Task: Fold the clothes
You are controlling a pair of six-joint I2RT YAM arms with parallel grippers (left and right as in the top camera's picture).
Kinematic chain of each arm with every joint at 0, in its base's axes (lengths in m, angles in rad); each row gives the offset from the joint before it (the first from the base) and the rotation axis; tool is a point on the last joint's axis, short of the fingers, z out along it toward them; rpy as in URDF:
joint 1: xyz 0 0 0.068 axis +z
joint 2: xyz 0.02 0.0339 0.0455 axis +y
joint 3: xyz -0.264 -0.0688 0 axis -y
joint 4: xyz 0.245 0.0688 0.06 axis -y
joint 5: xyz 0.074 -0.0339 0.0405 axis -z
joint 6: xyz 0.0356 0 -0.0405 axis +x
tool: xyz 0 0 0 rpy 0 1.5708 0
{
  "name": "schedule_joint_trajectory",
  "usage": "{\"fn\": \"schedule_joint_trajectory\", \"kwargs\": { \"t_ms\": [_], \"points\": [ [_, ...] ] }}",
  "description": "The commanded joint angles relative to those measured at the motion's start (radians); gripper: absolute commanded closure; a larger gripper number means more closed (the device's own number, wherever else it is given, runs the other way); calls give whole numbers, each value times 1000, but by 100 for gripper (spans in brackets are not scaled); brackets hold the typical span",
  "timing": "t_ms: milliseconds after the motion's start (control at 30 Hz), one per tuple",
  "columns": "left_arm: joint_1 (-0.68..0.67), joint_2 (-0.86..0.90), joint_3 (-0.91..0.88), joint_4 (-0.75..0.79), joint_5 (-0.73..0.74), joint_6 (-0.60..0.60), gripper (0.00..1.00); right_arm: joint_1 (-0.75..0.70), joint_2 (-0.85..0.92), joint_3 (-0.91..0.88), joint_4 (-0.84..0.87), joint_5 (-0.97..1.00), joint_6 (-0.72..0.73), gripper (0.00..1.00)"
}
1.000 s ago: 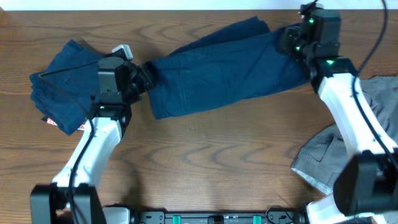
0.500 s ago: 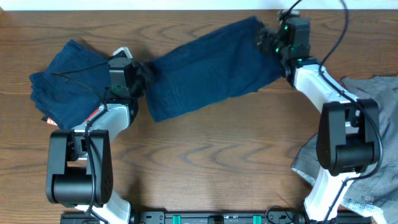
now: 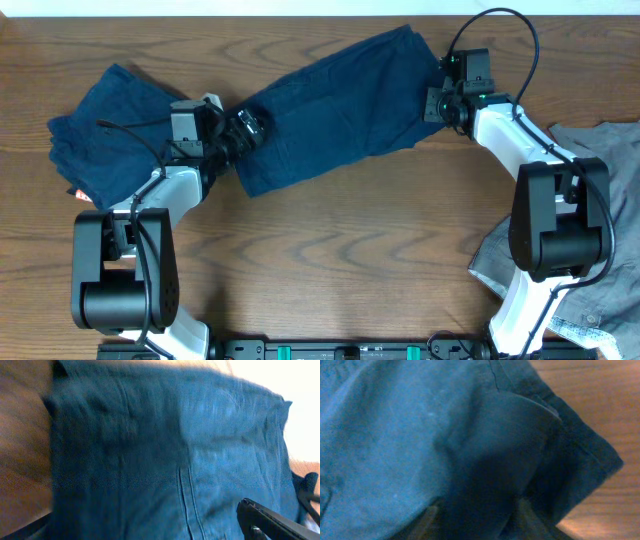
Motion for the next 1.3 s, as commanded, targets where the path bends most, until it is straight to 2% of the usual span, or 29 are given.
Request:
{"fn": "schedule_joint_trajectory", "kwargs": {
  "t_ms": [0,33,100,167,233,300,467,633,800,833,867,900,933,1100,1267],
  "points": [
    [2,-19,18,-50,95,3,2,-11,-7,8,-36,61,28,78],
    [2,-19,18,-70,95,3,2,-12,-7,8,-53,81,39,83],
    [2,-19,18,-112,95,5,2,-15,-7,8,-118,155,64,99],
    [2,-19,18,-146,95,27,2,-19,-7,8,-224,252,127,99],
    [2,-19,18,-167,97,47,2,-26,-7,8,-328,315,204,95],
    [2,-19,18,-189,97,72,2,-35,-7,3,-417,343,270,98],
    [2,-19,18,-265,98,72,2,-44,-7,-2,-549,331,279,99],
    [2,-24,18,-312,213,163,2,-44,-7,-2,-750,328,350,92],
    [2,-34,18,-242,217,188,2,-44,-32,-2,-820,322,369,87],
    [2,-34,18,-217,217,188,2,-44,-48,-2,-824,314,369,83],
    [2,-34,18,-185,216,188,2,-46,-71,-1,-827,307,369,74],
    [2,-34,18,-148,216,188,2,-48,-97,-1,-830,303,369,60],
    [2,-34,18,-114,216,188,2,-51,-124,-1,-833,301,369,56],
    [-5,-31,18,-23,137,188,2,-53,-267,-1,-841,266,365,61],
    [-27,-3,18,0,96,206,2,-49,-394,-1,-822,132,252,60]
  ]
}}
